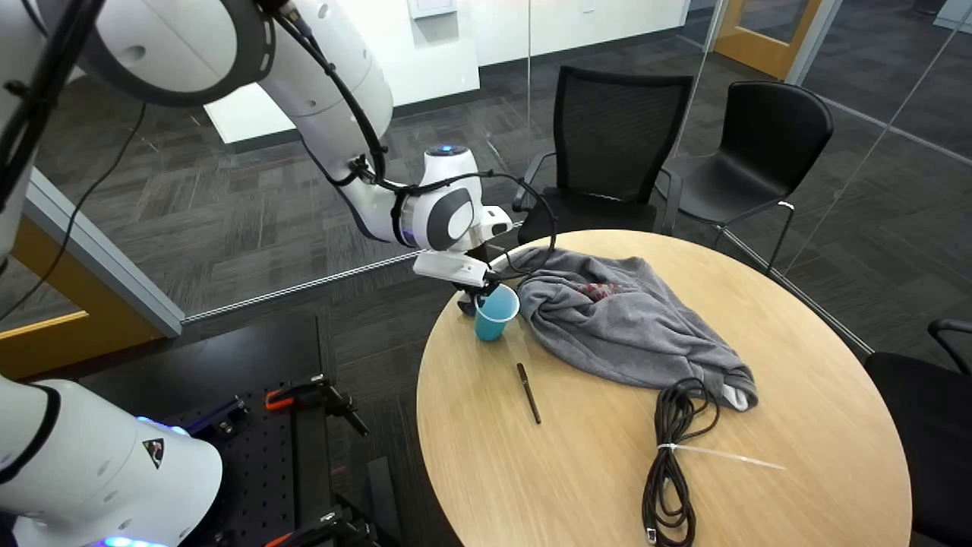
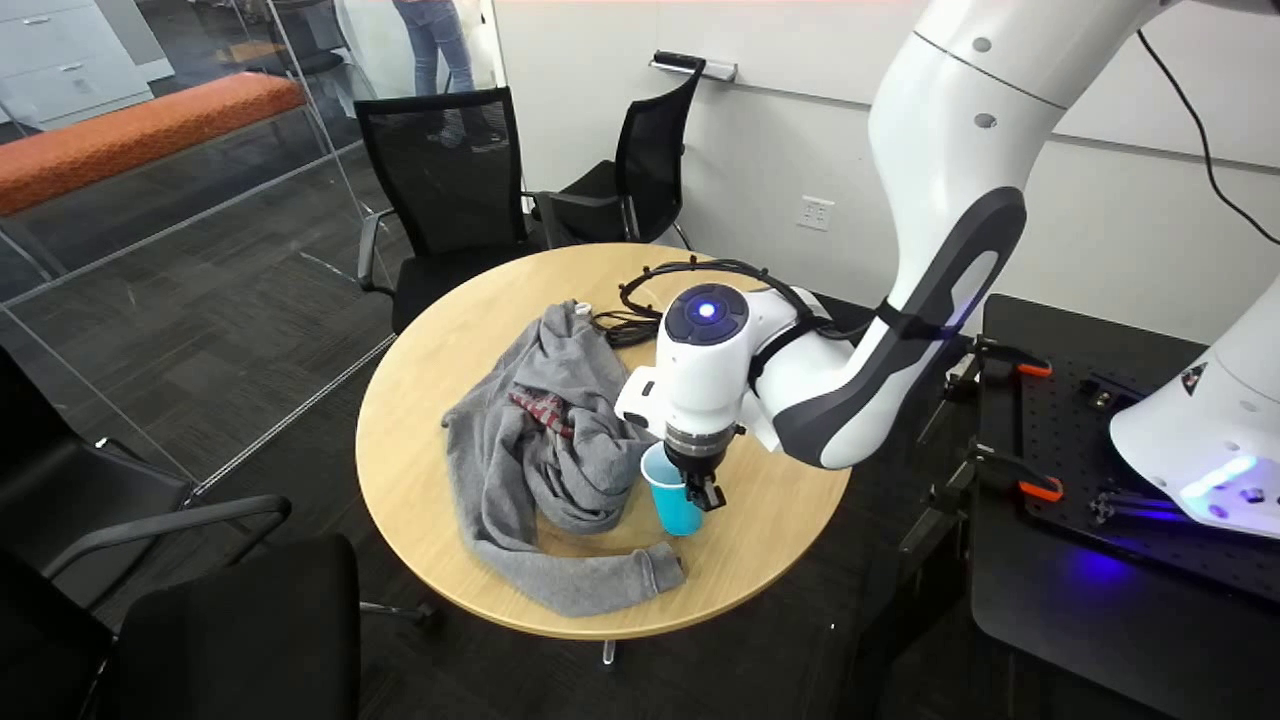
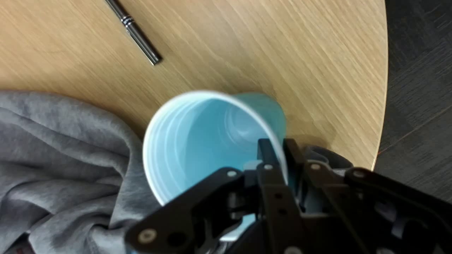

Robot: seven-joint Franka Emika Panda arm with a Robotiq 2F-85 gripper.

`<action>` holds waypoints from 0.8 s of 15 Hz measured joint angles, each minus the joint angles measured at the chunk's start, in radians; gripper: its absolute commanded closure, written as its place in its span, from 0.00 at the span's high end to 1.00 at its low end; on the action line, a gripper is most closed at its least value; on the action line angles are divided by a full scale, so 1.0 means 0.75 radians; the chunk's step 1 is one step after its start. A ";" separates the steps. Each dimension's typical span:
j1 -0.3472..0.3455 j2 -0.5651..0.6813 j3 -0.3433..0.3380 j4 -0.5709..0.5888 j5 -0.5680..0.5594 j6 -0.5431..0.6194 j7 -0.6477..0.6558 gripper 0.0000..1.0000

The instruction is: Move the cup

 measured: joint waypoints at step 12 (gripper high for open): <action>0.102 -0.037 -0.075 0.001 -0.025 -0.024 0.106 1.00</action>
